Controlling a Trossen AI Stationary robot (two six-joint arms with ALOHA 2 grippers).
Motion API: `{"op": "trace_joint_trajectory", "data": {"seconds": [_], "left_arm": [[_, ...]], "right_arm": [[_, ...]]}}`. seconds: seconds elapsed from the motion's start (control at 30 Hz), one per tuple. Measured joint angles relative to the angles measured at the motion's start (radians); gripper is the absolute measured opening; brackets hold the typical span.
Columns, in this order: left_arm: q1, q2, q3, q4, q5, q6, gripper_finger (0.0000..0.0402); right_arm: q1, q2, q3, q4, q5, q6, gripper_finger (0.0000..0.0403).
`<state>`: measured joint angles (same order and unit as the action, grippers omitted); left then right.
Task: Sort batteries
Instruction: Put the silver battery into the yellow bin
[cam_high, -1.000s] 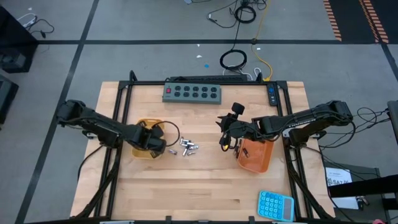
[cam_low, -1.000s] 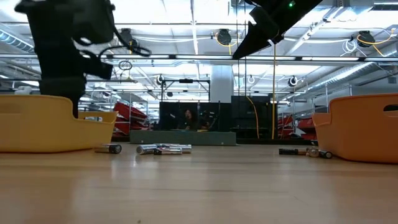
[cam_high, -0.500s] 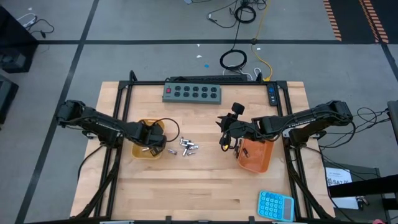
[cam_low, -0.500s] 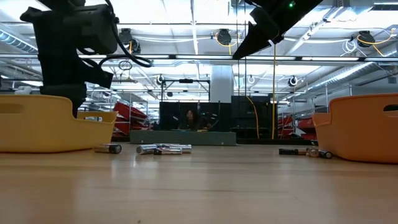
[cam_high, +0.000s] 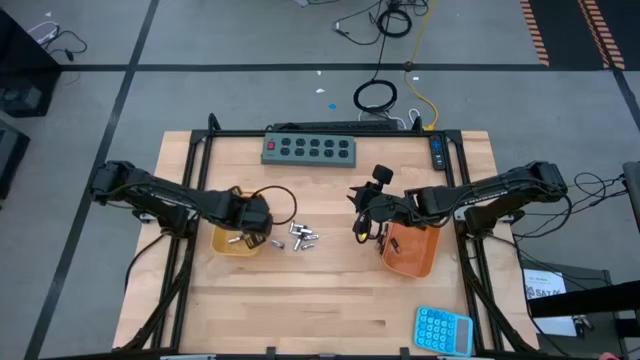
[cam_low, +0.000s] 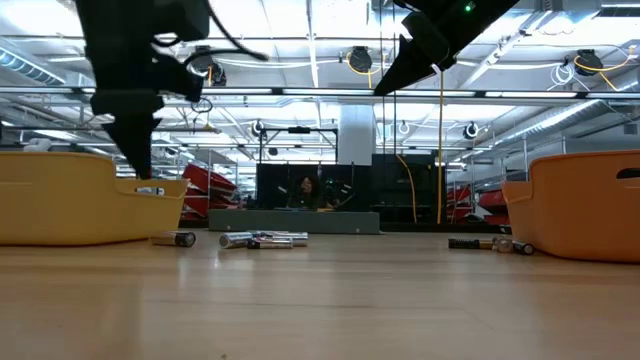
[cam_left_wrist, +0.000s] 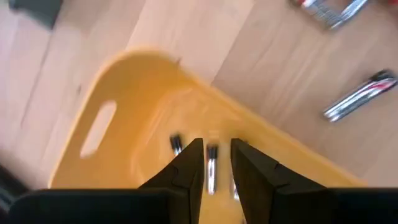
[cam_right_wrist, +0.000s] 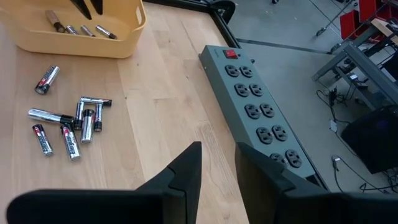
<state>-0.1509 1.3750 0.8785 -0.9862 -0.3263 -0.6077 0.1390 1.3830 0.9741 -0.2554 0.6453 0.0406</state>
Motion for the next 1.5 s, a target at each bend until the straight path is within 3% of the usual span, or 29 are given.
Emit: {"op": "trace_joint_trajectory", "data": {"seconds": [0.17, 0.4, 0.83, 1.5], "left_arm": [[0.0, 0.0, 0.01, 0.112, 0.019, 0.122, 0.0118], [-0.012, 0.0, 0.01, 0.219, 0.096, 0.152, 0.0181], [-0.161, 0.124, 0.01, 0.331, 0.119, 0.246, 0.0185], [-0.137, 0.33, 0.065, 0.361, 0.133, 0.471, 0.0185]], "right_arm": [[0.0, 0.0, 0.0, 0.001, -0.024, 0.007, 0.009], [0.0, 0.0, 0.0, 0.0, -0.024, 0.006, 0.009], [-0.003, 0.0, 0.0, 0.008, -0.023, 0.007, 0.009], [-0.003, 0.0, 0.0, 0.019, -0.023, 0.0, 0.009]]}}
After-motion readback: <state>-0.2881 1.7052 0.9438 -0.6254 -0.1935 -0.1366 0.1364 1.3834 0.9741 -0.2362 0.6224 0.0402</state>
